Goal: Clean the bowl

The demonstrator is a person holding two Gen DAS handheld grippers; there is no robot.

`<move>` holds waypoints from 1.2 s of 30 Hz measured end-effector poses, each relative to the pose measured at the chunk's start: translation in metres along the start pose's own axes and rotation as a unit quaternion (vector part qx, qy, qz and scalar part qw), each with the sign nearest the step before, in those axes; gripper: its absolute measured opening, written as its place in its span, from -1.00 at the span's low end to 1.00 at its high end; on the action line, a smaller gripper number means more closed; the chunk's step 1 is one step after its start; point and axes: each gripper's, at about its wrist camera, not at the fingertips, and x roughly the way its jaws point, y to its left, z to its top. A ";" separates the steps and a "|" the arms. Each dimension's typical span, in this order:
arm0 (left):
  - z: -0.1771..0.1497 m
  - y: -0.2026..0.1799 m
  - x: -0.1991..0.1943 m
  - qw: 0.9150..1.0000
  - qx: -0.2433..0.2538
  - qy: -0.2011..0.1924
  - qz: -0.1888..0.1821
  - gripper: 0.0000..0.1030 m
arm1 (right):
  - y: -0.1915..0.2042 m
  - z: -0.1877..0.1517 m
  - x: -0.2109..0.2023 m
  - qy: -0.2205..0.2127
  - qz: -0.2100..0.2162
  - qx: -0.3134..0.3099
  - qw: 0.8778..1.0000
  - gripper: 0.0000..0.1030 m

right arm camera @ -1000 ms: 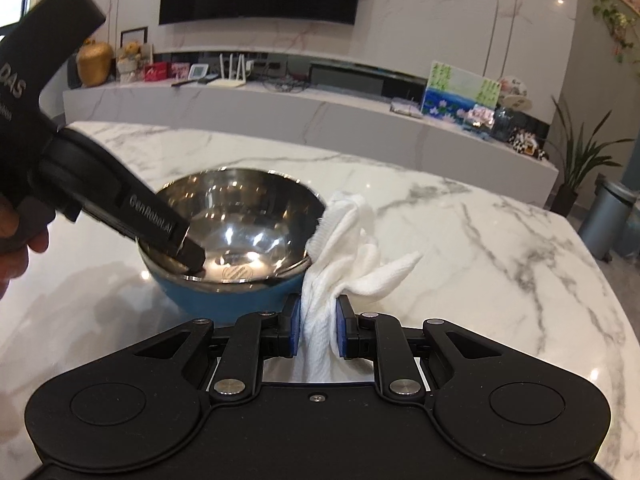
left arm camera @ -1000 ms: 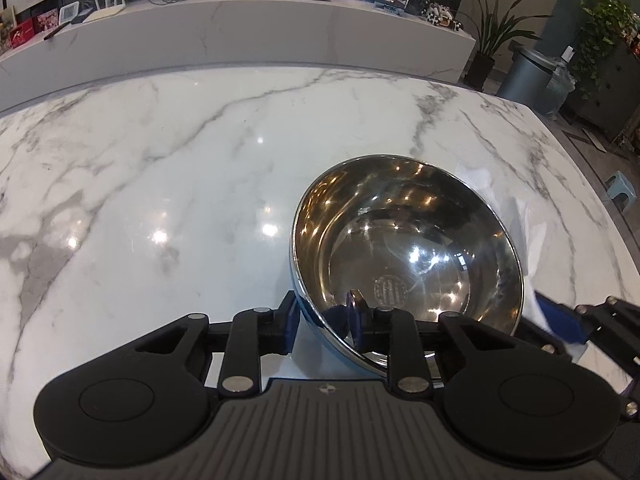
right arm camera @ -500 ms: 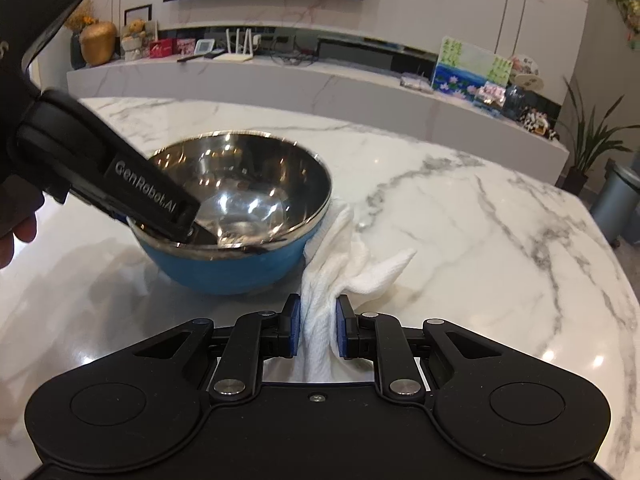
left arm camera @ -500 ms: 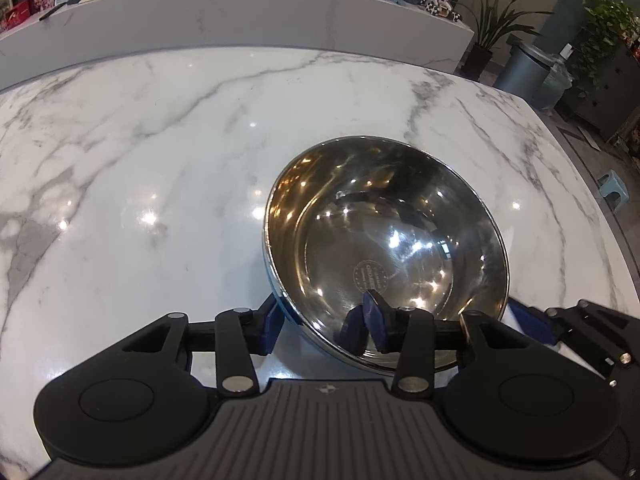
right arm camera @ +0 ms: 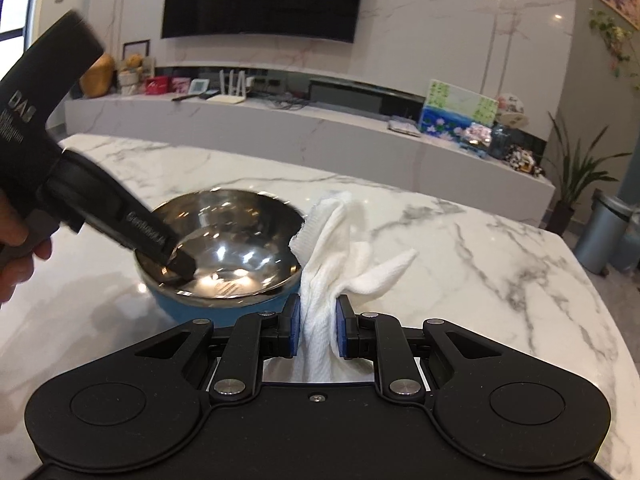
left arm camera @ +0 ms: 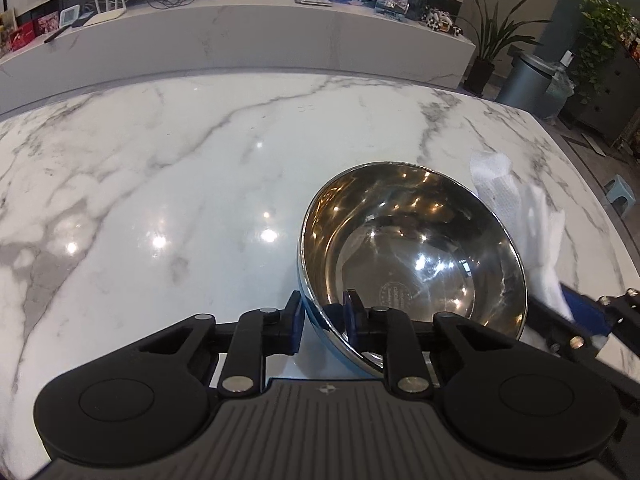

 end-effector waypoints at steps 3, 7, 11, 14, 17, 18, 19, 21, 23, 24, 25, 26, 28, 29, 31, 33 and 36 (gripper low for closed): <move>0.000 -0.002 0.000 1.000 0.004 0.002 -0.007 -0.63 | 0.003 0.000 0.001 0.014 0.002 -0.003 1.000 -0.68; -0.001 -0.006 0.001 1.000 0.012 0.004 -0.017 -0.63 | 0.000 -0.003 0.007 0.048 0.006 0.011 0.999 -0.68; -0.002 -0.009 0.002 0.999 0.019 0.006 -0.026 -0.63 | -0.002 -0.008 0.014 0.080 0.019 0.030 0.996 -0.68; -0.002 -0.008 0.002 0.999 0.010 0.012 -0.031 -0.63 | -0.001 -0.010 0.015 0.084 0.019 0.029 0.996 -0.68; -0.002 -0.007 0.003 0.999 -0.001 0.018 -0.032 -0.49 | 0.000 -0.011 0.015 0.085 0.017 0.029 0.996 -0.68; -0.003 -0.007 0.003 0.999 -0.005 0.020 -0.031 -0.41 | 0.001 -0.012 0.015 0.086 0.017 0.029 0.996 -0.68; -0.003 -0.007 0.003 0.999 -0.008 0.021 -0.029 -0.38 | 0.001 -0.012 0.015 0.086 0.017 0.029 0.996 -0.68; -0.003 -0.005 0.003 0.999 -0.014 0.026 -0.026 -0.27 | 0.001 -0.012 0.015 0.085 0.021 0.029 0.996 -0.68; -0.004 -0.004 0.003 0.999 -0.021 0.031 -0.022 -0.20 | 0.002 -0.012 0.014 0.084 0.030 0.029 0.996 -0.68; -0.004 -0.003 0.003 0.999 -0.025 0.033 -0.021 -0.17 | 0.003 -0.011 0.013 0.083 0.036 0.027 0.996 -0.68; -0.004 -0.003 0.003 0.999 -0.028 0.035 -0.019 -0.15 | 0.004 -0.011 0.012 0.082 0.043 0.026 0.995 -0.68; -0.004 -0.002 0.003 0.999 -0.032 0.038 -0.017 -0.11 | 0.006 -0.011 0.012 0.081 0.050 0.025 0.995 -0.68; -0.005 -0.001 0.003 0.998 -0.039 0.043 -0.014 -0.11 | 0.007 -0.009 0.011 0.076 0.043 0.020 0.996 -0.68; -0.005 0.000 0.003 0.998 -0.042 0.045 -0.012 -0.11 | 0.008 -0.009 0.010 0.071 0.036 0.018 0.997 -0.68; -0.005 0.001 0.002 0.998 -0.046 0.048 -0.010 -0.11 | 0.003 -0.007 0.007 0.060 0.024 0.026 0.998 -0.68; -0.005 0.000 0.001 0.998 -0.040 0.045 -0.008 -0.14 | -0.002 -0.005 0.003 0.045 0.012 0.036 0.998 -0.68; -0.004 -0.003 -0.001 0.999 -0.026 0.039 -0.010 -0.35 | -0.009 -0.002 -0.003 0.014 -0.003 0.047 0.999 -0.68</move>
